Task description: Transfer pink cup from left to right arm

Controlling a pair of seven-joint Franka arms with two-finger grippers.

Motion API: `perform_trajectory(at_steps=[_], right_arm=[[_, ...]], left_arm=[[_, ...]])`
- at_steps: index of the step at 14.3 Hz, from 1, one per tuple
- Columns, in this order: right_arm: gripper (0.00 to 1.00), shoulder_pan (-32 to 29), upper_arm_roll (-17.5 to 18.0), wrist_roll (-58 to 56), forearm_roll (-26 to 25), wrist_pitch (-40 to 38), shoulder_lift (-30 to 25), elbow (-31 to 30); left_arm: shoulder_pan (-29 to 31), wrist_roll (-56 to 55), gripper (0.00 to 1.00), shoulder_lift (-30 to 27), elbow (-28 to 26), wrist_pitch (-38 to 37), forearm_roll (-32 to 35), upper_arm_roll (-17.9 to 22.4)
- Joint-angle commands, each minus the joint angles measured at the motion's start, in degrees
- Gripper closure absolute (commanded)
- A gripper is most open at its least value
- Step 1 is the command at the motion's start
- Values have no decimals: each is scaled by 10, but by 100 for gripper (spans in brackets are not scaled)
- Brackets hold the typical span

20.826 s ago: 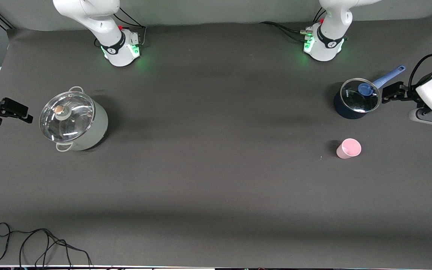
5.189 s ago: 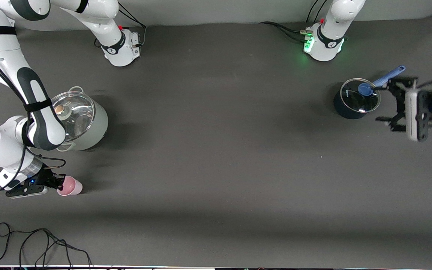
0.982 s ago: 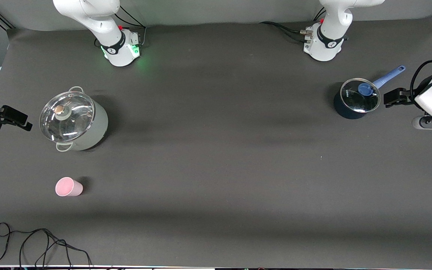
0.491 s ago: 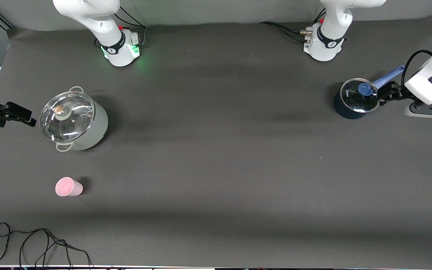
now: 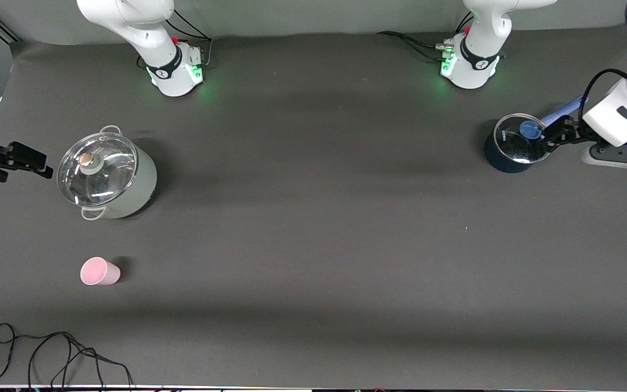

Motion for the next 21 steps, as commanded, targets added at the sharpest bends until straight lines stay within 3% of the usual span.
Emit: perform_trajectory(at_steps=[1,5,7,9,12,21], right_arm=[[0,4,-6,-13,-1,-7,-6,3],[0,3,-7,-9,-2,-5,-4,2],[0,3,-7,-7,-2,-4,-4,2],[0,4,-7,-7,-2,-4,-3,3],[0,4,-7,-6,-2,-3,-3,3],[0,3,-7,-6,-2,-3,-3,3]], left_arm=[[7,12,0,15,37,-26,-9,1],[7,11,0,27,52,-50,-15,1],[11,14,0,31,49,-41,-81,6],[17,14,0,32,47,-32,-95,5],[17,13,0,31,37,-5,-97,5],[17,7,0,28,37,-19,-61,5]])
